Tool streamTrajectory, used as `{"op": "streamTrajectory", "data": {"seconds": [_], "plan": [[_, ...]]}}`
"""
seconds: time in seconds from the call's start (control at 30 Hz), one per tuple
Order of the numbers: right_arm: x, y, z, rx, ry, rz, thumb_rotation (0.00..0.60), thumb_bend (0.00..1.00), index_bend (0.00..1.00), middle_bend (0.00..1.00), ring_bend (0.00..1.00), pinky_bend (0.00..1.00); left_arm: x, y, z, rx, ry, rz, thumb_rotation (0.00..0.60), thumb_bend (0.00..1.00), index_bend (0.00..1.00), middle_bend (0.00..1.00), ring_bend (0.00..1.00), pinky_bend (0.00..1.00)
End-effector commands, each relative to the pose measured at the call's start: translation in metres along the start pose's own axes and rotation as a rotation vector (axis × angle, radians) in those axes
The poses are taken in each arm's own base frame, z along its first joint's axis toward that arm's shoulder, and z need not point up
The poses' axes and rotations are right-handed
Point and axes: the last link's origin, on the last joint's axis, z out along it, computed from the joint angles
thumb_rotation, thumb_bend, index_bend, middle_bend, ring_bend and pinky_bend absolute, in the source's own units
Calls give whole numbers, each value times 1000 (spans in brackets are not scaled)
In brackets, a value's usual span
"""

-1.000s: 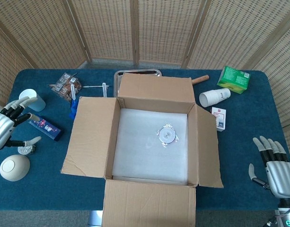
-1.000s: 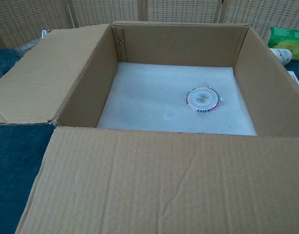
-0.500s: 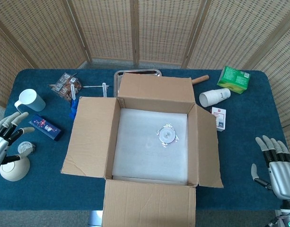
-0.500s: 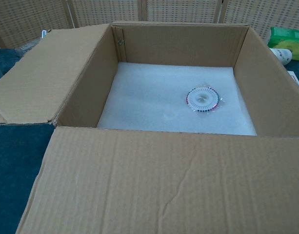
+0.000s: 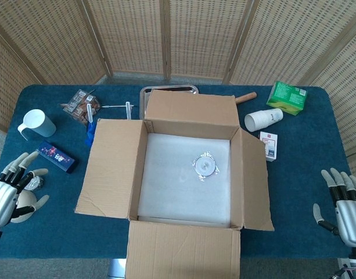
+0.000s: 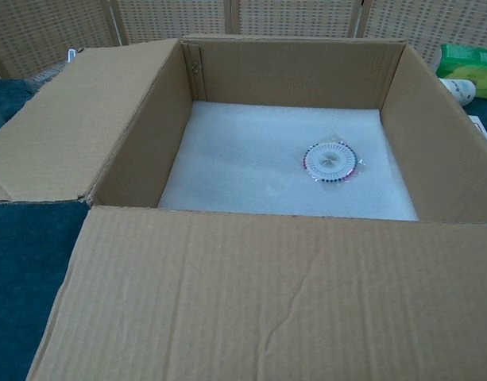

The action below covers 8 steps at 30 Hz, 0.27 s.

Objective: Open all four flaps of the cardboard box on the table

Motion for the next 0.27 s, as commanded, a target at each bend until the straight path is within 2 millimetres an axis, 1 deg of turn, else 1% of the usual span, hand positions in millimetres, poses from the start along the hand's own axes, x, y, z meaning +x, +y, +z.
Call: {"op": "streamTrajectory", "data": {"seconds": [0.03, 0.13, 0.27], "plan": [[2, -1, 0, -27, 65, -3, 385, 408, 0, 0, 0, 0, 0, 1, -6, 29, -13, 6, 600, 0, 278, 0, 26, 149], [3, -2, -1, -47, 107, 1, 460, 384, 0, 0, 0, 0, 2, 1, -9, 54, -32, 19, 600, 0, 273, 0, 17, 145], [3, -1, -3, -49, 109, 0, 476, 383, 0, 0, 0, 0, 6, 0, -11, 68, -45, 38, 600, 0, 270, 0, 7, 136]]}}
